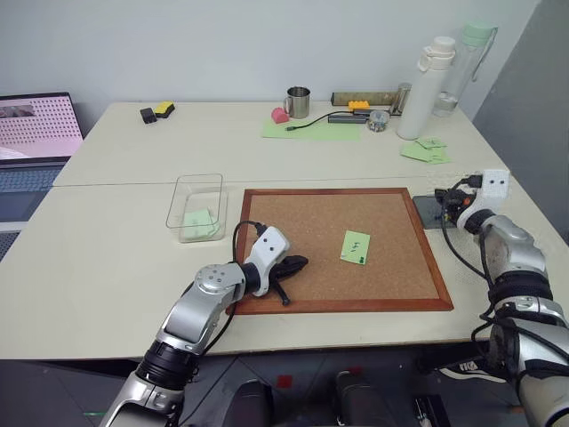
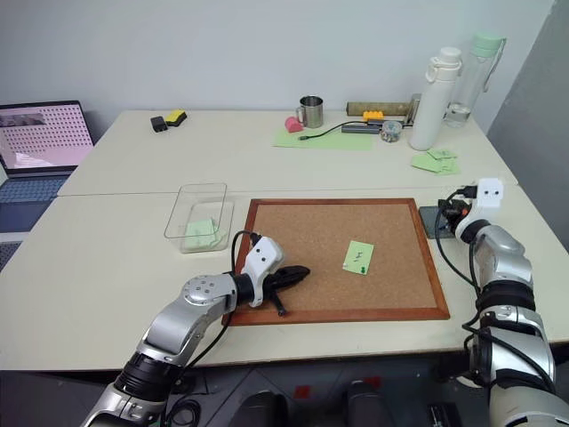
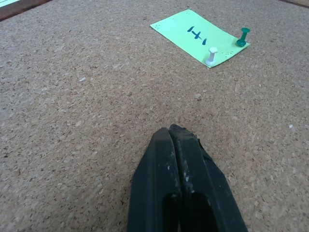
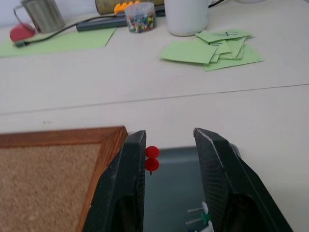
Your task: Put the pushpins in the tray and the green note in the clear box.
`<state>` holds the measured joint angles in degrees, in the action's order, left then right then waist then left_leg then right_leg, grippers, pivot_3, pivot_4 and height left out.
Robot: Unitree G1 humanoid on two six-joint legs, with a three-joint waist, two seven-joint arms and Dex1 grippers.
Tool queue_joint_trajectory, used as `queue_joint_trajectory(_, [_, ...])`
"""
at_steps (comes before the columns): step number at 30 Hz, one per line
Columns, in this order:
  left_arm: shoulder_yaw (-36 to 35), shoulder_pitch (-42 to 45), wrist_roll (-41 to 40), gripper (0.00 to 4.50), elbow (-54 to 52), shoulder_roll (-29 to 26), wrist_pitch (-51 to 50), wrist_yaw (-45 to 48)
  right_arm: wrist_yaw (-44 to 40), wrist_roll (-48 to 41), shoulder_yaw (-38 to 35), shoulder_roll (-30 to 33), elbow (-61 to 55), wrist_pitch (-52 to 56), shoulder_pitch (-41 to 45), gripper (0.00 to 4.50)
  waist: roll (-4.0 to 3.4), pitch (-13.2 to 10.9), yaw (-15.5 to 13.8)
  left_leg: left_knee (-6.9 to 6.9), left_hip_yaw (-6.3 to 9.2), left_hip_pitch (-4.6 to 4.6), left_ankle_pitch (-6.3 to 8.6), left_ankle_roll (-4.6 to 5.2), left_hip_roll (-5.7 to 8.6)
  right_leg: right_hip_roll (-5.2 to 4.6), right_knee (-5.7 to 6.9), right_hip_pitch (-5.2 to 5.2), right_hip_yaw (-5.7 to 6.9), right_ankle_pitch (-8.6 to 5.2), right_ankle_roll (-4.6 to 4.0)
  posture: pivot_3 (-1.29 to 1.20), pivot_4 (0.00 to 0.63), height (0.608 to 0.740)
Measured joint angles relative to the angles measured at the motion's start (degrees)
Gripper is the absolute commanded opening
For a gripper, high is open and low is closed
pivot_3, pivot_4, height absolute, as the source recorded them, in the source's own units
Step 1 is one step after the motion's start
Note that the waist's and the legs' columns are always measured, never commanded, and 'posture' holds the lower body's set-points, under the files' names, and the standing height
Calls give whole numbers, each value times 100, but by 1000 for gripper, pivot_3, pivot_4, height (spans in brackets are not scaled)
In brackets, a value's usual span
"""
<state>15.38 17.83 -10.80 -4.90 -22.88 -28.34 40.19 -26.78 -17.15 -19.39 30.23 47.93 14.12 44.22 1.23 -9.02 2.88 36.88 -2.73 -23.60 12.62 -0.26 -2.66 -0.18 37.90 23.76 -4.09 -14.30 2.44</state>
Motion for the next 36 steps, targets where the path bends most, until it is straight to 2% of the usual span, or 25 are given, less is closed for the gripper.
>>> queue_joint_trajectory(7, [-4,-7,2,0,-3,0,0,-8,91,-280,-191,-29,-12,434,16,1619,0,0,4,-2,-4,6,0,0,1,0,1,-2,-3,0,0,0,150,740])
queue_joint_trajectory(10, [-4,-13,3,0,-6,0,0,-9,47,200,286,70,-90,32,-68,1619,-1,0,8,-2,-3,7,0,0,1,0,0,-3,-2,-1,1,0,150,740])
queue_joint_trajectory(15, [-5,-15,6,0,-7,0,0,-11,55,466,481,104,-49,-270,-93,1619,-1,0,10,-3,-4,9,0,0,0,0,0,-4,-3,-1,1,0,150,740])
queue_joint_trajectory(25, [-2,-23,9,0,-16,-1,0,-15,-177,351,384,99,-262,-237,-220,1619,-1,0,8,-5,-3,12,0,0,0,0,-1,-7,-2,-1,1,0,150,740])
queue_joint_trajectory(30, [4,-41,14,0,-27,-17,0,-8,-1328,-211,779,46,-2292,402,-1263,1619,-6,1,1,-9,6,19,1,1,-1,1,0,-17,3,-2,2,0,150,740])
queue_joint_trajectory(31, [6,-48,15,0,-30,-18,1,-7,-1510,-418,885,39,-3009,674,-1605,1619,-6,1,-4,-9,12,20,1,1,-2,1,-1,-18,4,-2,2,0,150,740])
queue_joint_trajectory(34, [8,-70,17,0,-30,-31,1,-6,-1734,-783,1241,25,-4667,1184,-2392,1619,-9,3,-19,-10,44,24,2,0,-1,0,1,-25,13,-20,21,0,150,740])
queue_joint_trajectory(36, [3,-88,17,0,-36,-33,3,-7,-1719,-818,1529,-20,-5350,1280,-2791,1619,-3,7,-13,-9,53,29,2,0,-2,1,1,-30,14,-24,17,0,150,740])
